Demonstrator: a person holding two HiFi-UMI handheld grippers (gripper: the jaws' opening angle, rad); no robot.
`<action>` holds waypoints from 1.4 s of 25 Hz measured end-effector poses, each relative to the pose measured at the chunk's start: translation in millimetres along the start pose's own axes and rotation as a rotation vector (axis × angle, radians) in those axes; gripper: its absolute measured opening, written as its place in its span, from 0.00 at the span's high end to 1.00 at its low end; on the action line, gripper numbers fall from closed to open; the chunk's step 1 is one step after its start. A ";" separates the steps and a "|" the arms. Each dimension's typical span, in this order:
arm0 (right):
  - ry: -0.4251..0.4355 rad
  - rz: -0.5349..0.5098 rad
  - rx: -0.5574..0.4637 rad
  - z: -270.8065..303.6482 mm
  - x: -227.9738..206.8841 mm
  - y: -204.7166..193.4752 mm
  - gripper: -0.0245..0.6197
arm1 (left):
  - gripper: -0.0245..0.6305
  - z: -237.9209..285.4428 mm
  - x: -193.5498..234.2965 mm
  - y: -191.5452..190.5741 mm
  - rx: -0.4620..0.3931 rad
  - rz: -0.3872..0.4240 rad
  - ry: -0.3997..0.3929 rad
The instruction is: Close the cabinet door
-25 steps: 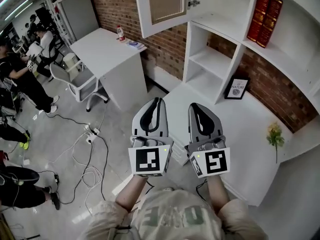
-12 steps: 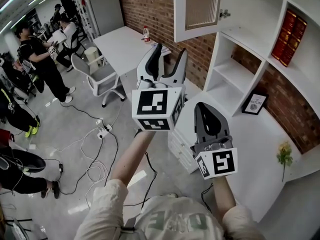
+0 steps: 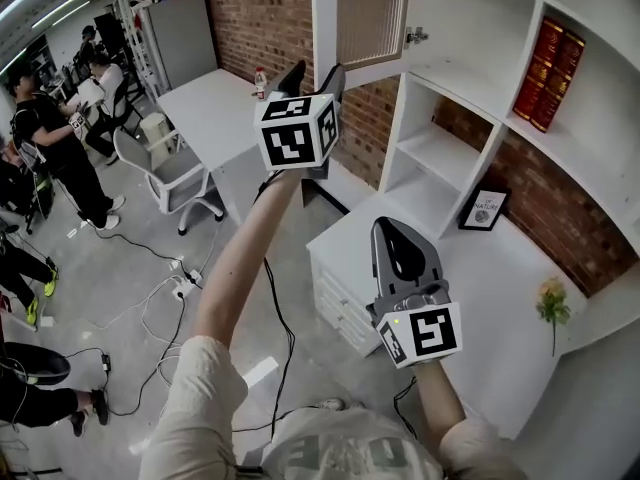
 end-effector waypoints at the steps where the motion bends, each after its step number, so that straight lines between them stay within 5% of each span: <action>1: -0.008 -0.004 0.002 -1.1 -3.6 -0.3 0.94 | 0.60 5.5 0.2 -3.0 0.003 0.002 -0.001; 25: -0.108 -0.047 0.066 -25.9 -30.1 -11.6 0.94 | 0.60 51.6 17.7 -34.7 0.078 -0.055 0.022; 35: -0.096 -0.049 0.062 -28.7 -21.2 -8.6 0.94 | 0.82 29.5 -7.8 -23.3 0.076 -0.016 -0.060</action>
Point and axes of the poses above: the fingertips, and each gripper's own axes: z forward along the fingers, x to its left, y out of its top, the point moved 5 cm from there along -z, backward along the fingers, and after that the axes turned 10 degrees about -x, right-handed, at the moved point
